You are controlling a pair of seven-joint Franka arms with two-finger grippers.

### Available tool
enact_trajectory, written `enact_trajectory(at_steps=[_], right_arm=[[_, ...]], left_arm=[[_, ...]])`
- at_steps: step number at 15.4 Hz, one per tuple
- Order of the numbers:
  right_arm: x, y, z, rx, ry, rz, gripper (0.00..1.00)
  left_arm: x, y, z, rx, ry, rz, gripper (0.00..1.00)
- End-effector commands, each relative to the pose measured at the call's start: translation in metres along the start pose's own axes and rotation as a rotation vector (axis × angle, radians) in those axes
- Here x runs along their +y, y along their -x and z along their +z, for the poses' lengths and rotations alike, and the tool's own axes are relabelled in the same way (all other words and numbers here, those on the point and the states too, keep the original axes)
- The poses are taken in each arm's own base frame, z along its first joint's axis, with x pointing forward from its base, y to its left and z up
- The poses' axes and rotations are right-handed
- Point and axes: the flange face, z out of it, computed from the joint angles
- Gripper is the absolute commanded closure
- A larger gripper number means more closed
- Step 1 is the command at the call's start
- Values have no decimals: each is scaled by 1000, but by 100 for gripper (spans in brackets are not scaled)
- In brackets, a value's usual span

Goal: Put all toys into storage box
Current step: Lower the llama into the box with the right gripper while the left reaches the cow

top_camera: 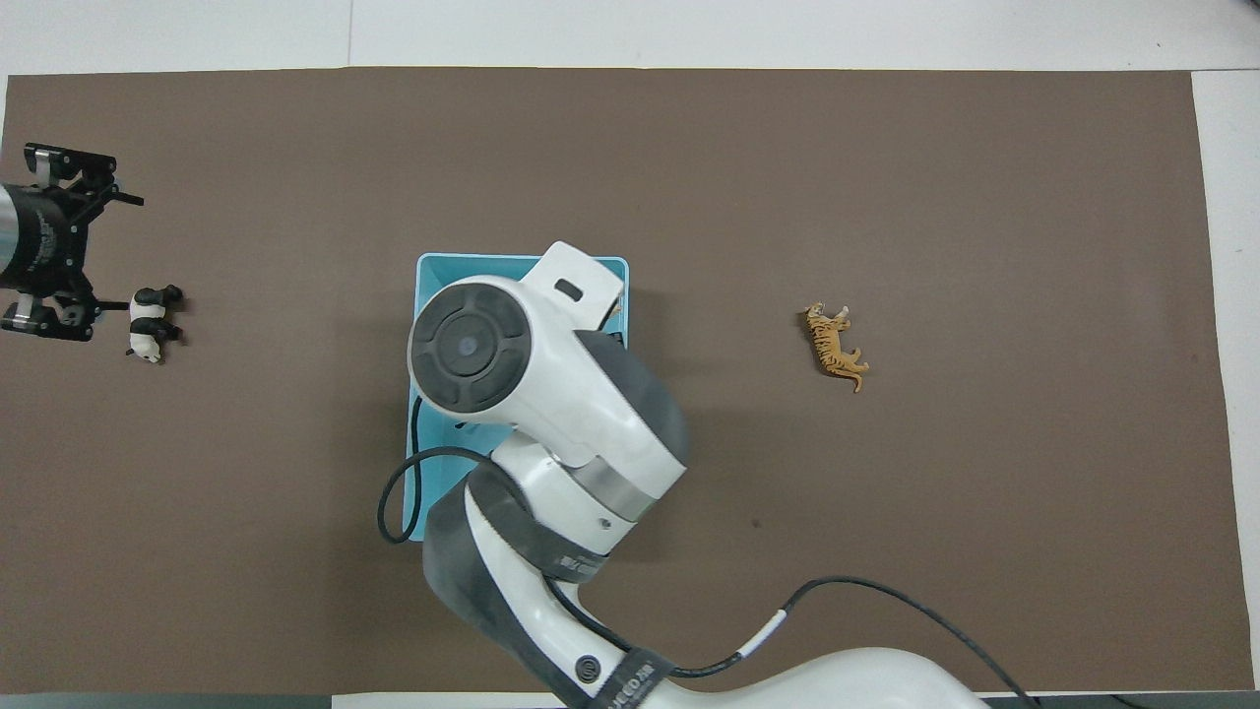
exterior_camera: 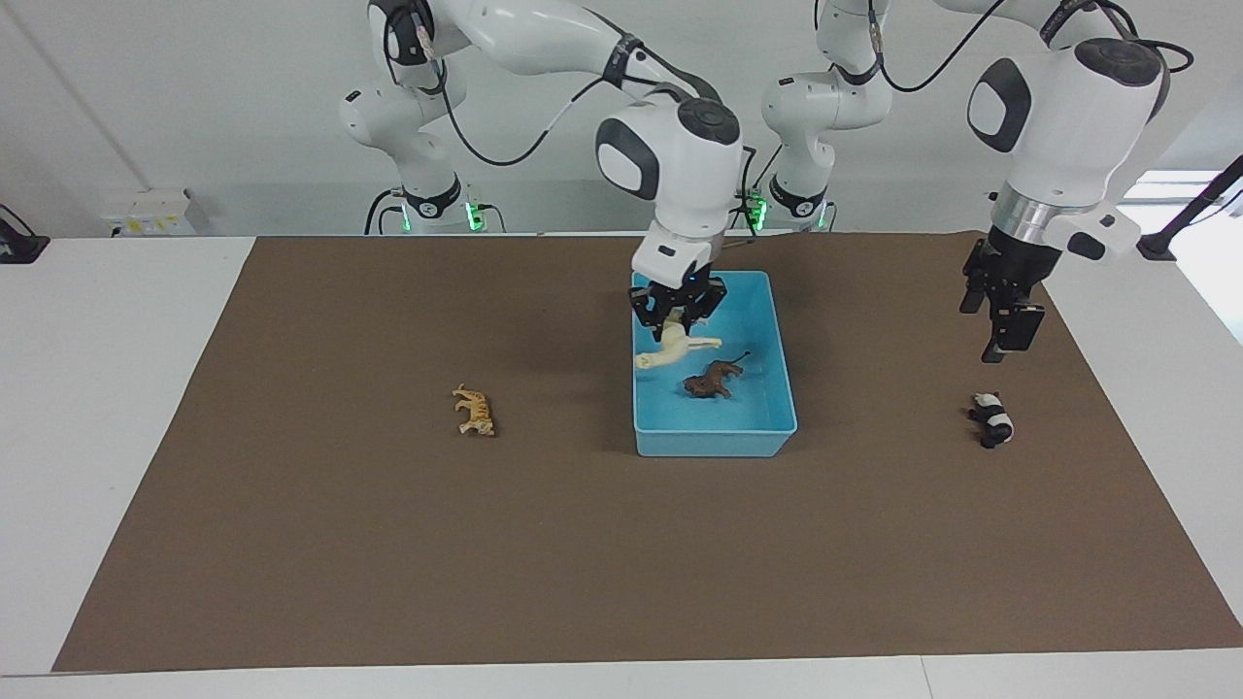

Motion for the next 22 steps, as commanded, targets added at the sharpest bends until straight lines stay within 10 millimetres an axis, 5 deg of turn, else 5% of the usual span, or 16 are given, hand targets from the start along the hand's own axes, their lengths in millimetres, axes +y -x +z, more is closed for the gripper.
enact_trajectory(at_steps=[1,2,3,5,8,11,13,17,22], right_arm=[[-28,-2,31,25,22,-5,100],[-29,0,31,16,24,18,100],[-28,1,31,4,35,52,1],[-20,4,32,-41,82,83,0],[14,-10,2,-46,87,134,0],[106,-47,-42,-25,49,227,0],[164,-62,-51,-72,10,165,0],[259,-62,-12,-138,16,67,0],[324,-11,68,-86,-15,-15,0]], left_arm=[[-21,-23,18,-26,-58,310,0],[-28,-32,32,-39,-74,438,0],[-32,-45,41,-47,-78,562,0],[-44,-73,58,-57,-80,740,0],[-54,-81,101,-55,-73,1086,0],[-61,-106,150,-67,-110,1345,0],[-82,-124,173,-61,-105,1349,0],[-76,-120,233,-75,-87,1370,0],[-67,-103,240,-87,-75,1379,0]])
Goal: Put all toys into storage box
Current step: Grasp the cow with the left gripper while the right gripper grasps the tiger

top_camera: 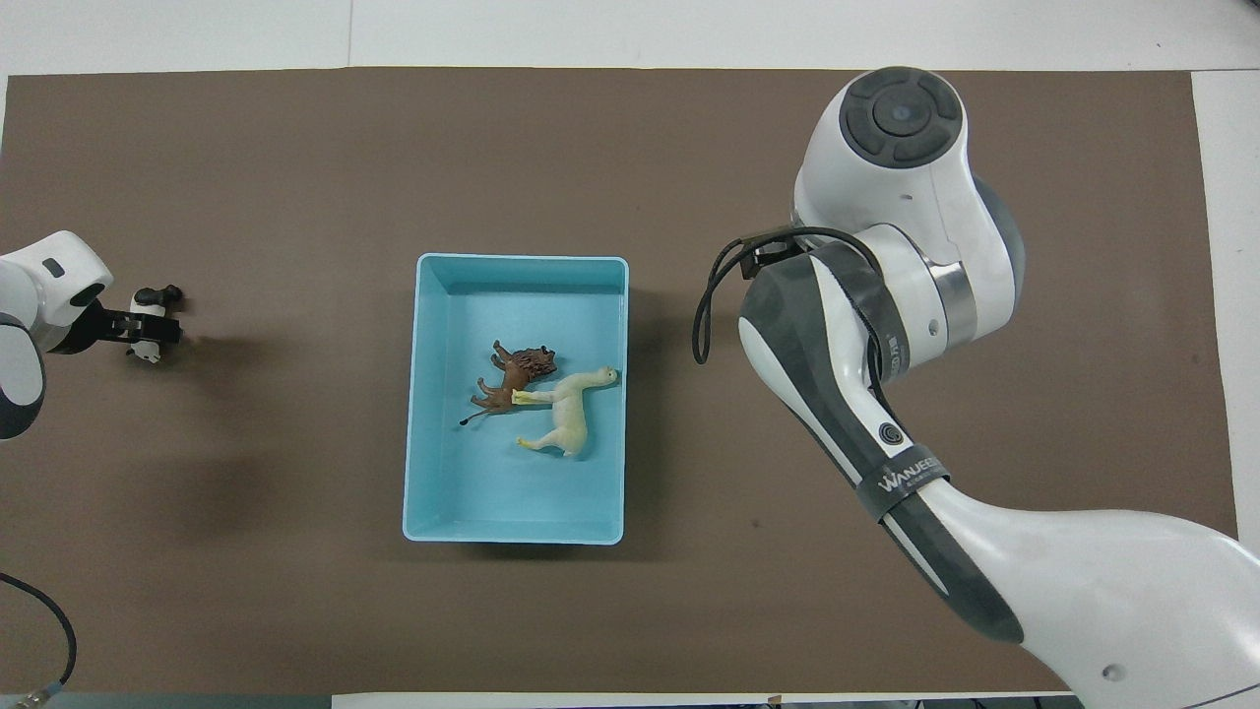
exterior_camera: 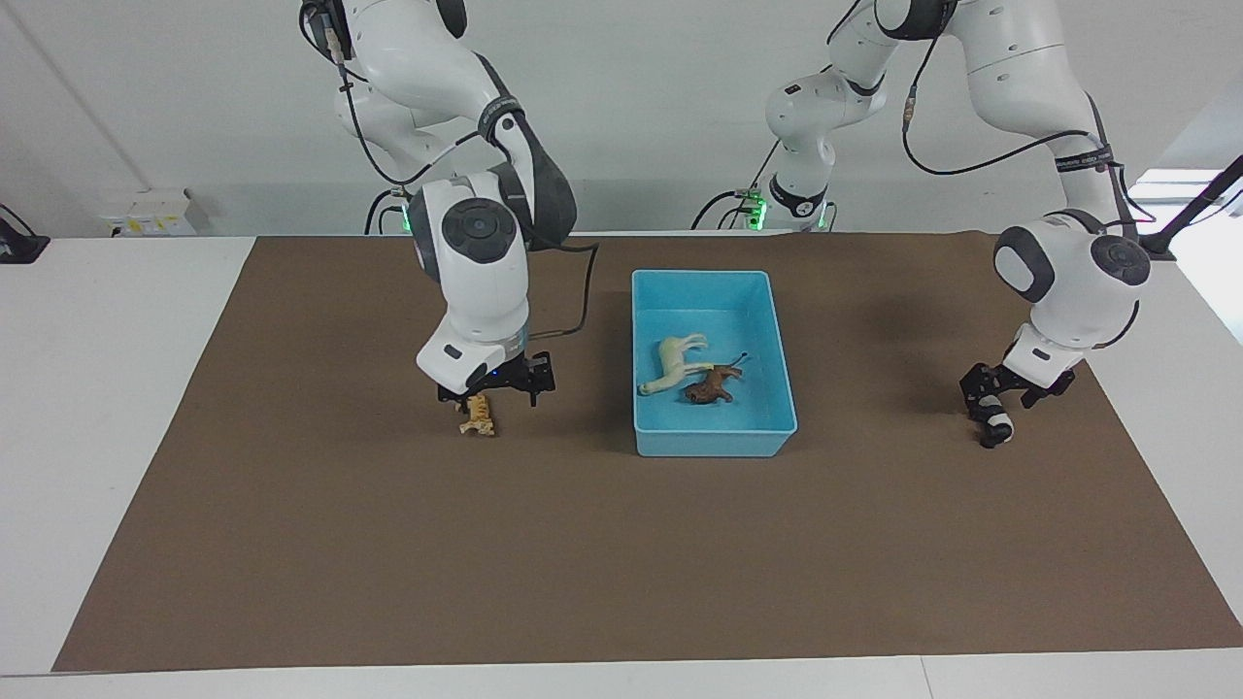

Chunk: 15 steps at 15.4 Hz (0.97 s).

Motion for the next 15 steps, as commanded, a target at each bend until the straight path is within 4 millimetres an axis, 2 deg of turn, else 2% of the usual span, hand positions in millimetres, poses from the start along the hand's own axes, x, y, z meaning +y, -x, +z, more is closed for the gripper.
enact_trajectory(at_steps=[1,2,5,8,9,10,15], right_arm=[[34,50,41,32,-31,-56,0],[42,57,52,39,-33,-64,0],[41,73,79,57,-39,-72,0],[40,79,95,90,-45,-74,0],[39,78,97,99,-46,-76,0],[39,78,99,99,-46,-78,0],[37,75,109,116,-48,-80,1]], left_arm=[[8,-5,-1,17,-10,9,0],[8,-5,2,15,-9,9,0],[3,-4,6,20,-10,1,0],[2,-5,13,19,-8,-2,0],[4,-6,13,18,-7,-4,3],[6,-7,14,19,-6,-21,14],[6,-8,13,18,-6,-50,47]])
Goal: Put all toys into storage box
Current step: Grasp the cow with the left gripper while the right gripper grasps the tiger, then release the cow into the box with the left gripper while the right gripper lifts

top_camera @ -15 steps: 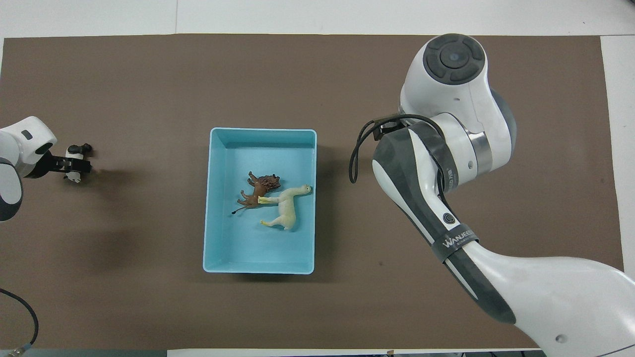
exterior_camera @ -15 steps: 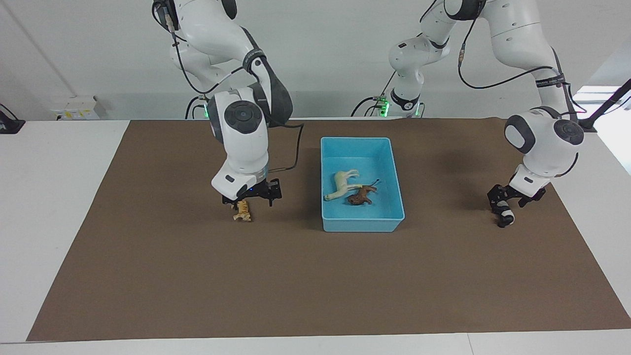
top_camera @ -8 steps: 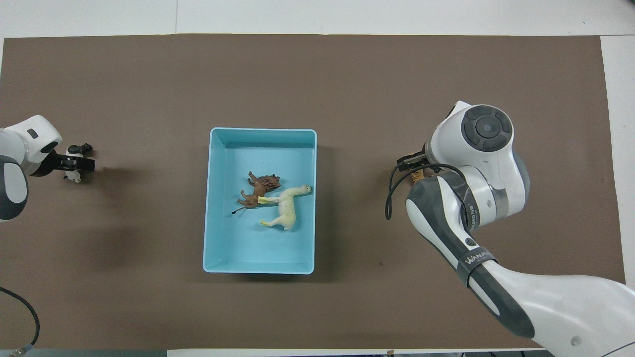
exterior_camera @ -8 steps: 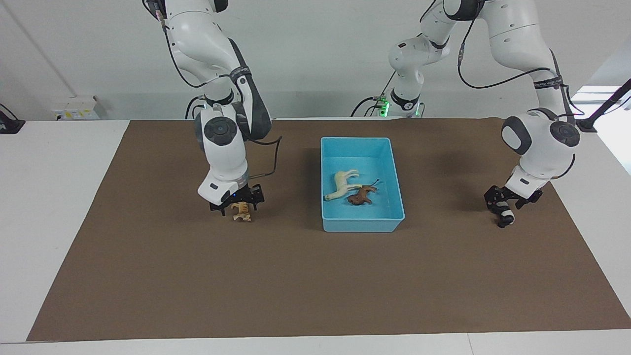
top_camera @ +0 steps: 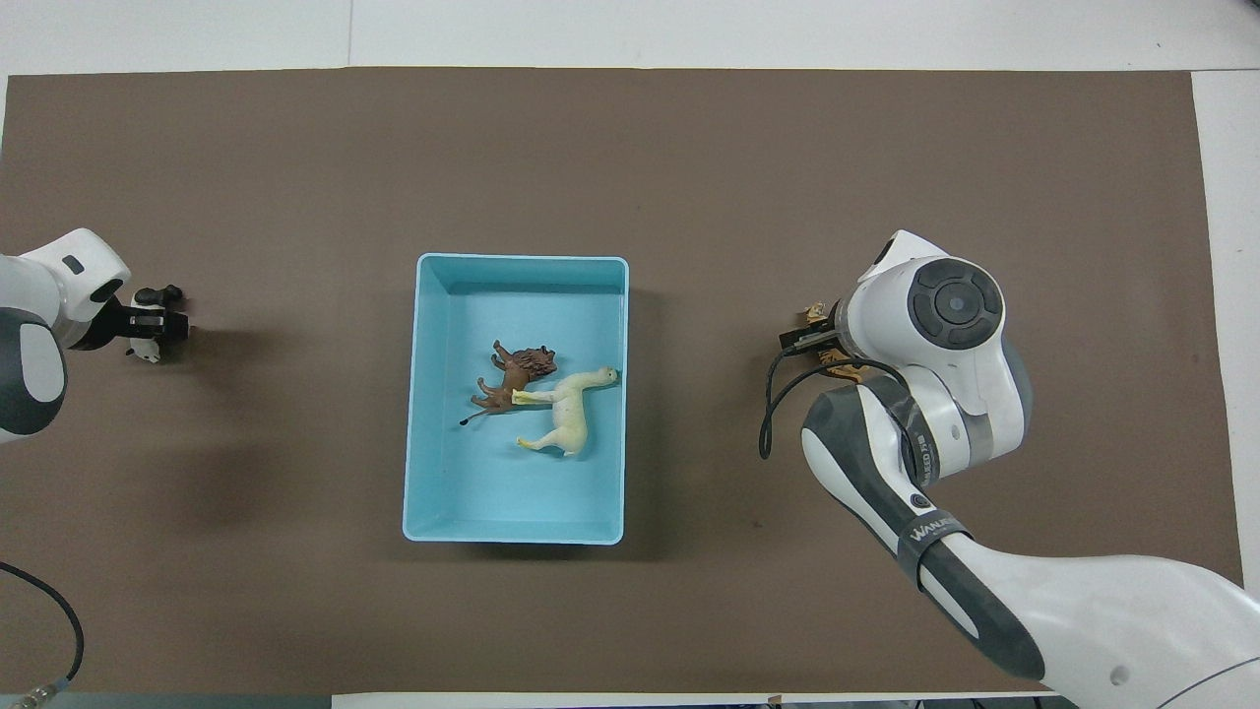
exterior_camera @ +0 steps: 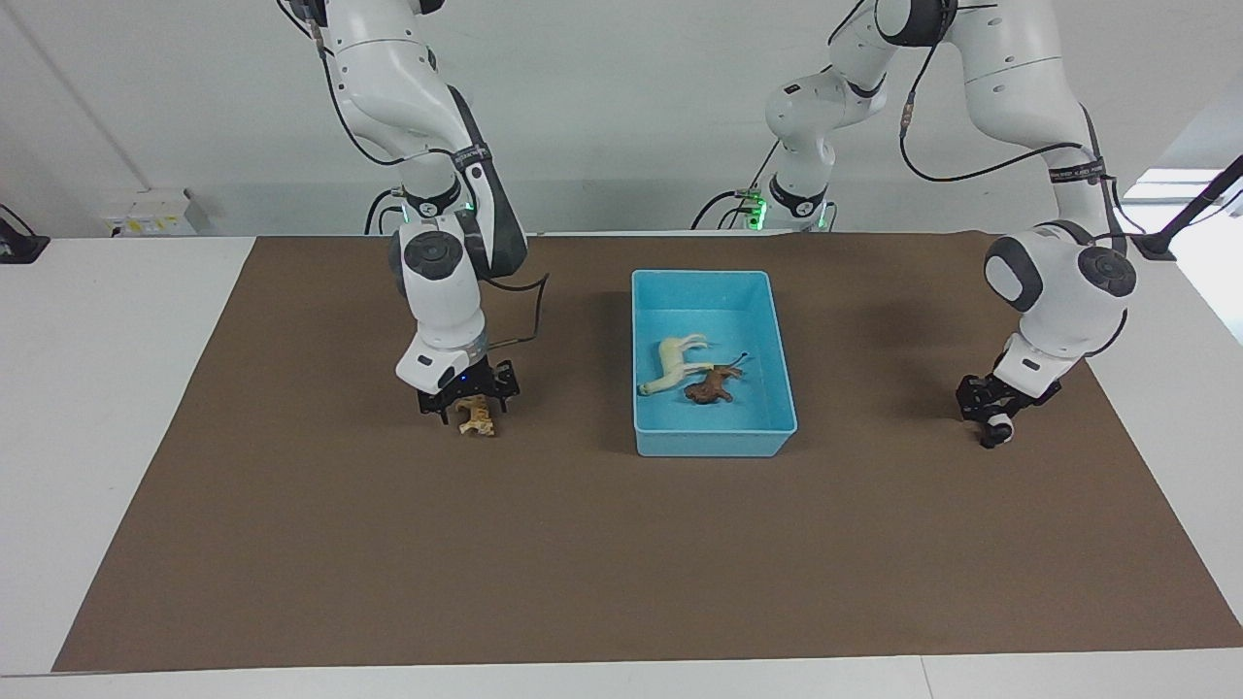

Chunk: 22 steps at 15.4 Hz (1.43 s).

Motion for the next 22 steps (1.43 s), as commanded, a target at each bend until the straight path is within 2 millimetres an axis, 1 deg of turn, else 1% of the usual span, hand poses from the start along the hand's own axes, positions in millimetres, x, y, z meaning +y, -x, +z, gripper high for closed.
enact_trajectory(at_steps=[1,2,3,4,5,6,7,8,9,10,11,12,13,14,16,17,18,19,20,22], right_arm=[[1,4,3,12,-10,-11,11],[1,5,4,11,-10,-11,20],[1,8,7,15,-11,-11,34],[1,8,7,29,-13,-12,56],[1,7,7,36,-13,-12,83],[1,7,8,37,-13,-15,98],[0,7,7,40,-14,-16,100],[-1,7,7,40,-14,-19,100],[-2,7,7,38,-14,-19,100],[-2,6,6,37,-14,-21,100],[-2,6,6,31,-13,-21,100],[-3,3,3,26,-12,-22,100],[-3,-3,-6,12,-6,-27,100],[-3,-11,-18,-5,-2,-26,100],[-2,-30,-57,-37,6,-22,100],[-2,-39,-77,-51,9,-19,100],[-2,-47,-99,-64,8,-13,100],[-5,-55,-120,-72,7,-6,100],[-11,-60,-140,-81,3,-4,100],[-31,-64,-167,-84,-22,25,100]], left_arm=[[0,-5,-1,11,-9,-14,52],[-2,-8,-6,9,-10,-15,53],[-3,-12,-12,-5,-7,-17,57],[-5,-17,-21,-24,-3,-23,57],[-2,-23,-36,-48,10,-45,57],[13,-28,-54,-81,20,-67,57],[26,-29,-81,-107,18,-109,57],[49,-26,-104,-135,20,-163,57],[86,-24,-126,-155,31,-219,57],[122,-22,-143,-166,51,-301,56],[160,-20,-153,-183,60,-377,55],[198,-15,-158,-192,49,-428,55],[241,-13,-159,-191,41,-471,54],[273,-10,-162,-185,41,-514,54],[334,3,-163,-165,40,-547,54],[354,8,-163,-133,56,-574,52],[373,19,-156,-106,71,-600,48],[389,31,-149,-73,93,-619,34],[396,37,-147,-63,99,-625,0],[394,40,-150,-102,68,-610,0]])
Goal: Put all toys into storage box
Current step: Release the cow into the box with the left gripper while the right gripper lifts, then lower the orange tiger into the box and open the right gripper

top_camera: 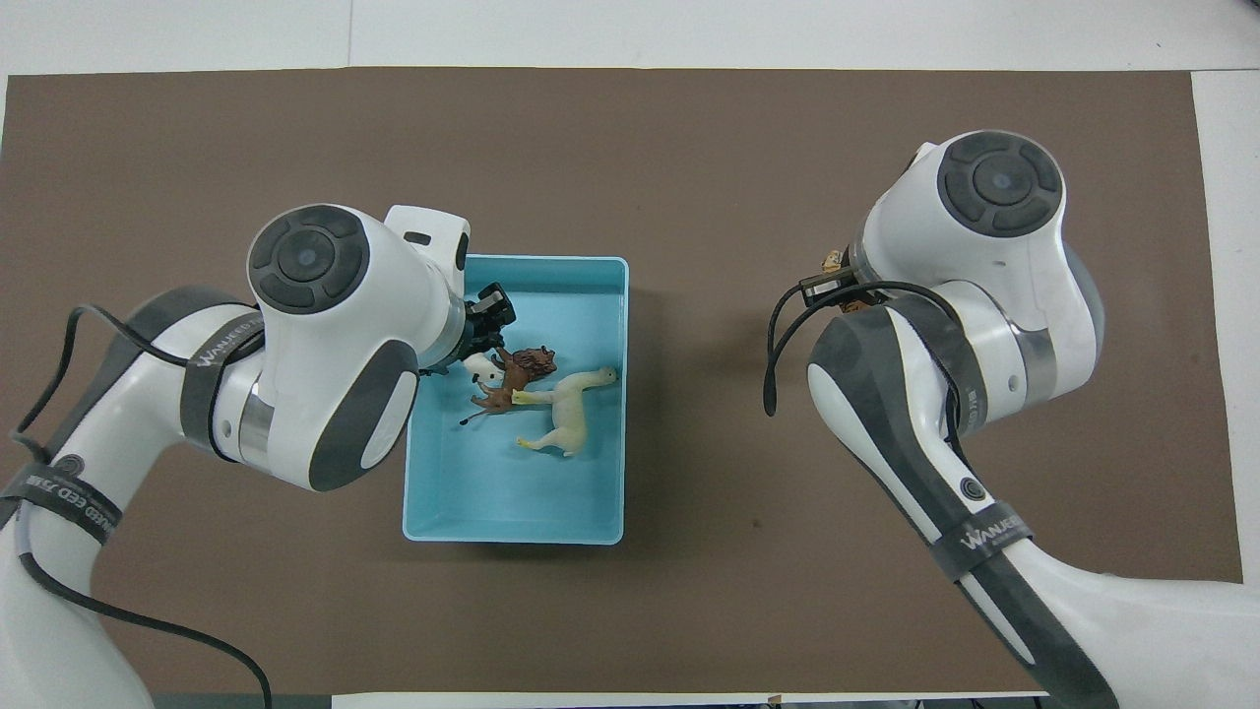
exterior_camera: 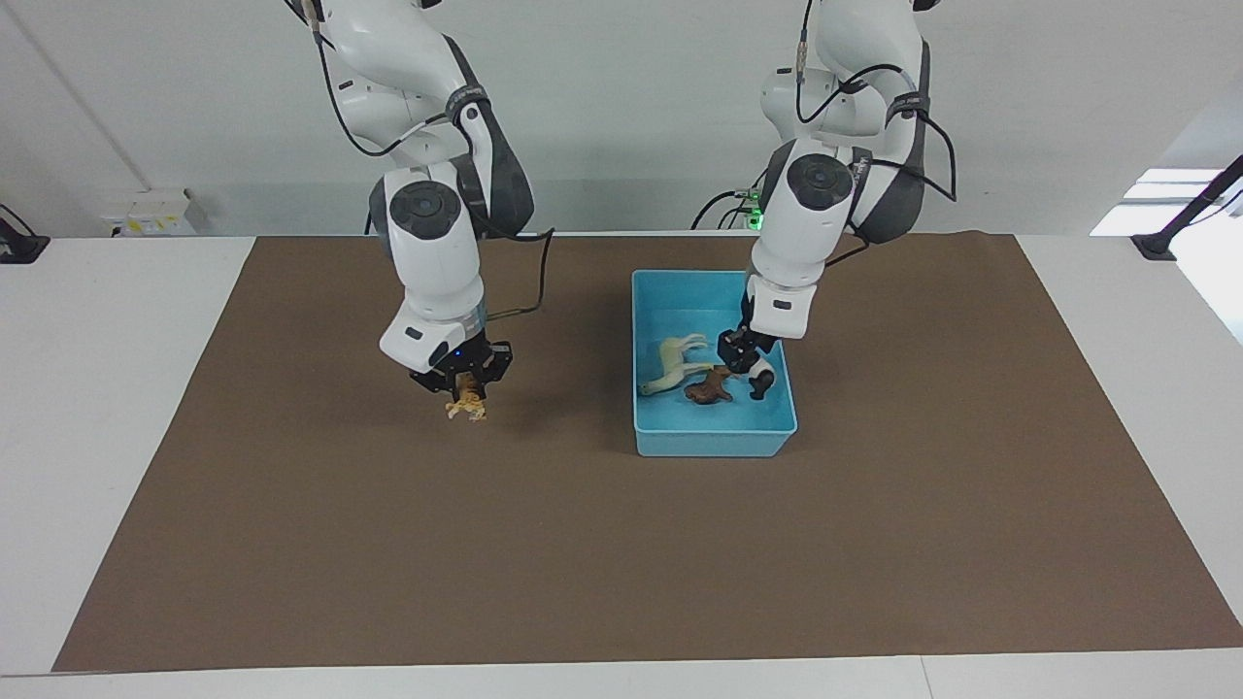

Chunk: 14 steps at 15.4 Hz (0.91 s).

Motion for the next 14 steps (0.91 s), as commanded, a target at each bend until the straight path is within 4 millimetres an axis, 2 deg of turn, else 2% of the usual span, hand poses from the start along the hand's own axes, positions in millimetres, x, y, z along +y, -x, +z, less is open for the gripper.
enact_trajectory(at_steps=[1,3,5,8,9,11,12,13,14], right_arm=[[-30,-7,-34,-2,-31,34,100],[-56,-7,-50,10,-38,57,100],[-97,-4,-62,28,-66,100,100],[-190,13,-74,45,-103,121,100],[-224,19,-72,46,-107,111,100],[-278,26,-59,43,-104,104,100],[-313,28,-41,38,-88,105,100],[-343,27,-24,43,-77,109,100],[-363,27,-6,62,-68,107,100]], left_arm=[[-20,-1,-18,-8,-5,-28,0],[-35,-10,-37,-4,-3,-23,0],[-79,-45,-63,-5,-6,40,0],[-138,-82,-111,-64,-40,240,0],[-159,-91,-121,-81,-42,311,0],[-196,-100,-134,-121,-49,467,0],[-211,-105,-135,-141,-47,519,0],[-216,-108,-135,-143,-45,546,0],[-222,-112,-136,-131,-40,539,0]])
